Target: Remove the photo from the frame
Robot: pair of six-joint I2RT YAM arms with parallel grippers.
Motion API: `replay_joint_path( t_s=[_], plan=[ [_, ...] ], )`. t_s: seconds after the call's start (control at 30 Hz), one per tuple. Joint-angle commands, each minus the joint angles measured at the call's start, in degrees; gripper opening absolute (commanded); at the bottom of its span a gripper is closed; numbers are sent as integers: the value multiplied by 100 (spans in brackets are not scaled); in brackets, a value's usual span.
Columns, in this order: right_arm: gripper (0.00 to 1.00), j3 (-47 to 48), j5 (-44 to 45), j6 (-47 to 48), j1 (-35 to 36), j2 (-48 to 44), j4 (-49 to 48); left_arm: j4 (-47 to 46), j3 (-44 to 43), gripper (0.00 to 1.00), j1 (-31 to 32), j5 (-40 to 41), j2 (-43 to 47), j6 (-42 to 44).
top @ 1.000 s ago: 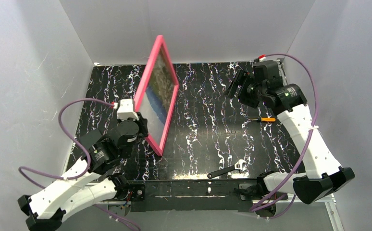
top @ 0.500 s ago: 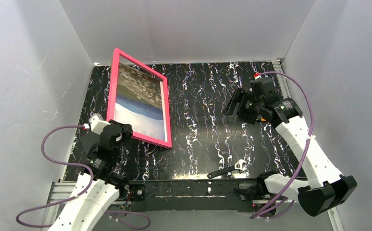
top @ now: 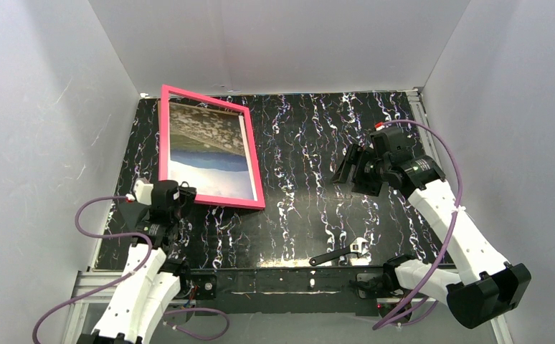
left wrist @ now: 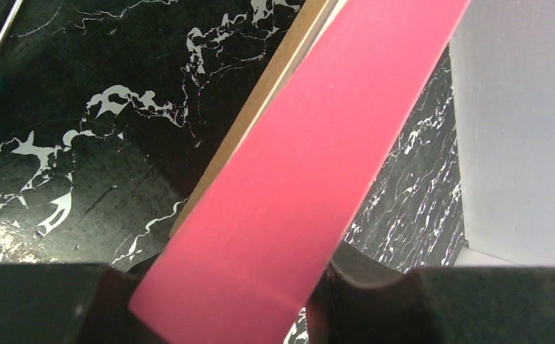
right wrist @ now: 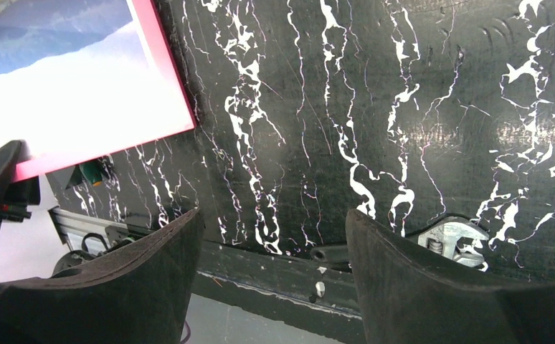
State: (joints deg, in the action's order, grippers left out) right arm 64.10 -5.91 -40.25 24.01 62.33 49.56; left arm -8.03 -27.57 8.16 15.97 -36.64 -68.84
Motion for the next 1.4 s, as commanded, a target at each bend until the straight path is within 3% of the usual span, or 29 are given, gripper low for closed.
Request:
replay_joint_path(
  t_s=[0.0, 0.1, 0.33, 0.53, 0.73, 0.77, 0.83, 0.87, 0.93, 1.13, 1.2, 1.37],
  plan=[
    [79, -252, -86, 94, -10, -205, -256, 1293, 212, 0, -210, 228, -866, 1240],
    [79, -459, -140, 102, -10, -243, -413, 1233, 228, 0, -357, 20, -1149, 1248],
    [79, -770, -286, 86, -8, -220, -645, 2127, -256, 0, -805, -68, -1815, 1244],
    [79, -936, -320, 66, -10, -234, -747, 2656, -706, 0, -1648, -684, -2749, 1321],
    [79, -1056, -337, -5, -11, -265, -852, 2835, -1071, 0, -1823, -704, -3335, 1644],
    [79, -1071, -327, -20, -10, -259, -862, 2916, -1155, 3, -1848, -670, -3426, 1661],
    [79, -1091, -332, -49, -7, -256, -891, 3042, -1298, 27, -1889, -656, -3608, 1676],
    [79, -1114, -339, -61, -2, -256, -916, 3071, -1356, 43, -1896, -654, -3677, 1699],
    [79, -1166, -311, -94, 17, -236, -987, 3001, -1412, 61, -1905, -743, -3709, 1772],
    [79, -1115, -84, -297, 450, 358, -1377, 3064, -1592, 80, -1901, -890, -3302, 1995],
    [79, -991, -6, -431, 730, 707, -1506, 3120, -1585, 95, -1894, -1037, -3057, 2082],
    [80, -424, 254, -1122, 1492, 1843, -1825, 3224, -1501, 98, -1793, -1928, -2886, 2187]
  ],
)
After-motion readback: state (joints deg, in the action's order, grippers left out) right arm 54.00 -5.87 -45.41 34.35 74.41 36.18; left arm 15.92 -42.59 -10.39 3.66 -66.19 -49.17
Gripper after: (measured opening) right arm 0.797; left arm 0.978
